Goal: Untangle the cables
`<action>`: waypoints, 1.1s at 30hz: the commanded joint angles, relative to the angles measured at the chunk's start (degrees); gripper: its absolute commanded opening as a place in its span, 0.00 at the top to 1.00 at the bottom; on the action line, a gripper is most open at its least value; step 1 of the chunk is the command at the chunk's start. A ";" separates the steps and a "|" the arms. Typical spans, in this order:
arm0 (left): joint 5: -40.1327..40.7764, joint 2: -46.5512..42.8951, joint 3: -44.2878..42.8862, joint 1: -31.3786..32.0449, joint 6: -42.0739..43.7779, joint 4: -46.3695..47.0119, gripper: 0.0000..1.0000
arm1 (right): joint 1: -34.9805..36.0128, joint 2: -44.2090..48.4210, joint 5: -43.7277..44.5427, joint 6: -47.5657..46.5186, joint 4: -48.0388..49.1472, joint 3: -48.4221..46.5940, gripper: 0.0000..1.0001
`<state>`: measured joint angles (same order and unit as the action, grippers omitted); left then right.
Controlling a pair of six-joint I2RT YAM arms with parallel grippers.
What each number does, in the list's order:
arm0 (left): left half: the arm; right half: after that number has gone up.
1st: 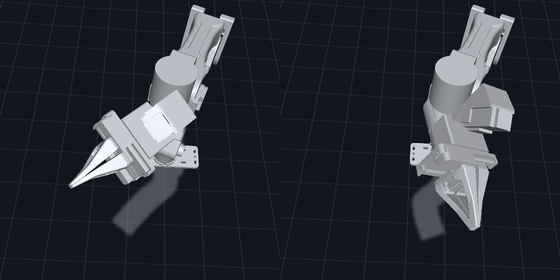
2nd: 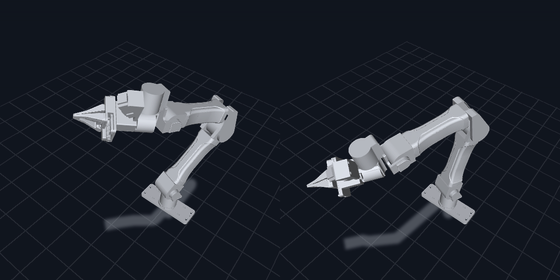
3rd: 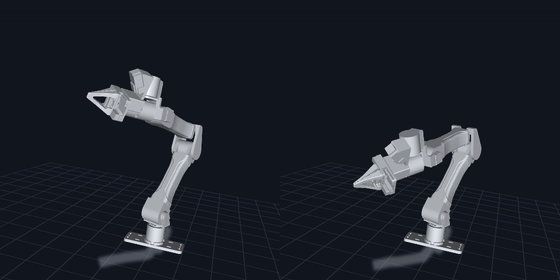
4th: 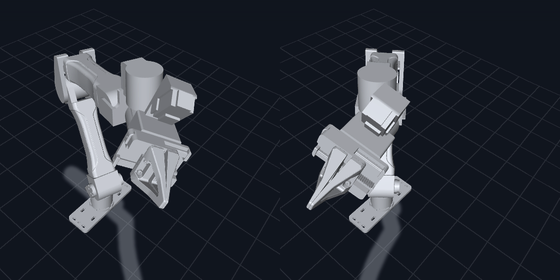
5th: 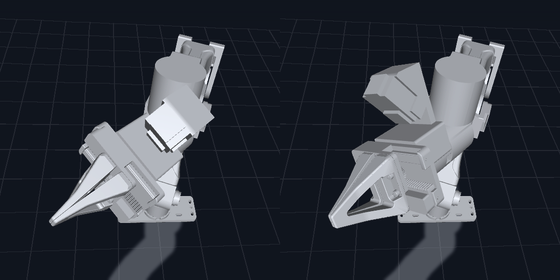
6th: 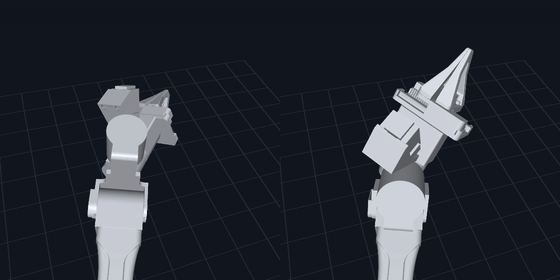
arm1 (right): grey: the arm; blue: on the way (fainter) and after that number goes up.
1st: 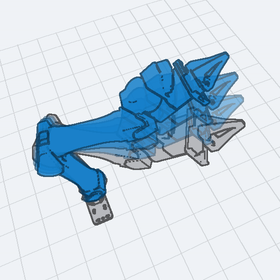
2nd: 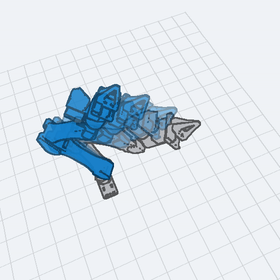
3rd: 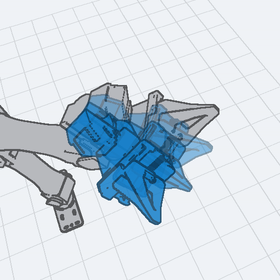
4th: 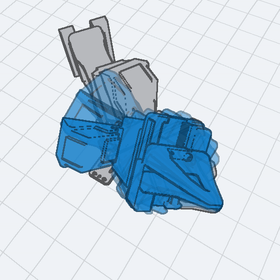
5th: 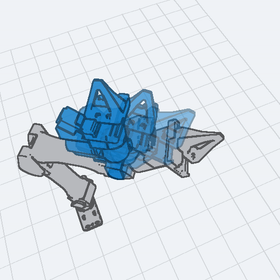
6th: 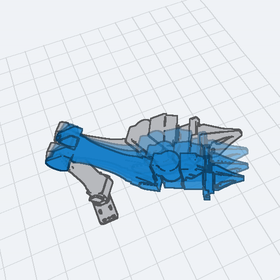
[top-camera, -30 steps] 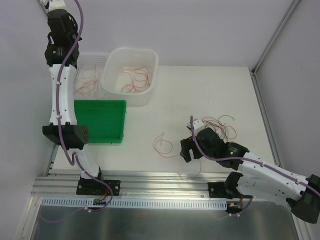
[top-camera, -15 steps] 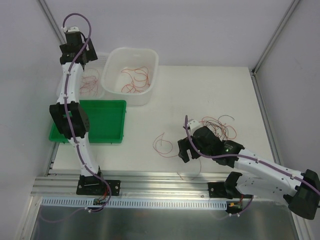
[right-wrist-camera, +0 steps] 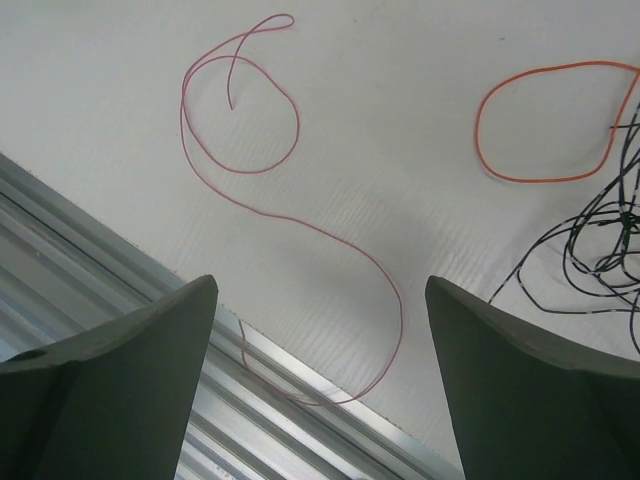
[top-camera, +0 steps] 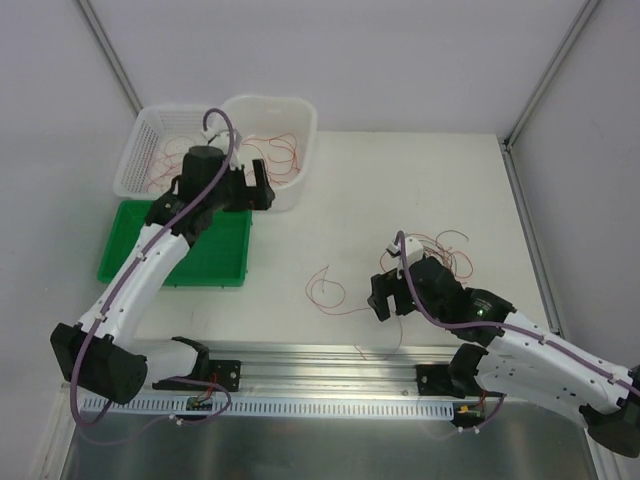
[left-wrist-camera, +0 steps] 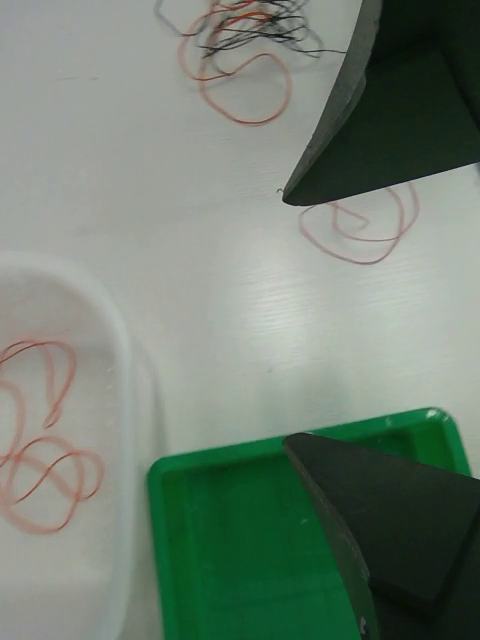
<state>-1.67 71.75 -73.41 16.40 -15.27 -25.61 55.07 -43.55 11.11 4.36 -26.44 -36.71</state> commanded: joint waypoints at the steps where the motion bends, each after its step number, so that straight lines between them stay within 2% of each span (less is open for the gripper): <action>1: 0.00 -1.08 9.32 6.42 -5.73 -2.17 0.01 | 0.21 3.20 4.52 1.09 -2.30 -1.70 0.10; 6: 3.15 -1.35 17.58 20.21 -11.62 -2.69 0.02 | 0.21 6.45 5.85 2.40 -3.80 -0.74 0.10; 9: 6.76 1.63 19.00 27.24 -15.84 -2.52 0.03 | 0.21 7.86 5.76 3.63 -4.06 -0.12 0.10; 13: 12.12 8.04 18.13 33.32 -20.23 -2.61 0.06 | 0.21 8.66 5.50 4.25 -4.94 -0.03 0.10; 17: 15.56 15.87 15.40 35.89 -21.12 -2.70 0.13 | 0.30 9.27 5.85 4.16 -6.78 -0.47 0.10; 19: 16.17 17.98 14.17 36.15 -21.82 -2.61 0.22 | 0.13 9.62 6.20 4.16 -7.22 -0.56 0.10; 24: 17.84 23.35 12.24 36.86 -21.82 -2.61 0.30 | 0.13 10.42 6.73 4.34 -7.75 -0.38 0.10; 28: 18.81 26.94 11.18 37.65 -22.44 -2.61 0.47 | 0.13 9.98 6.73 3.99 -7.75 -0.29 0.09; 31: 18.99 28.97 10.30 38.09 -22.53 -2.61 0.52 | 0.21 9.45 6.90 3.73 -7.67 -0.38 0.10; 33: 18.72 29.76 9.95 38.44 -22.61 -2.61 0.60 | 0.21 9.27 6.82 3.55 -7.67 -0.47 0.10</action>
<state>15.46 100.25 -61.41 54.08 -36.95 -27.90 55.07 -34.09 16.67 7.88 -33.91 -36.69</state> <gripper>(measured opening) 0.427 0.904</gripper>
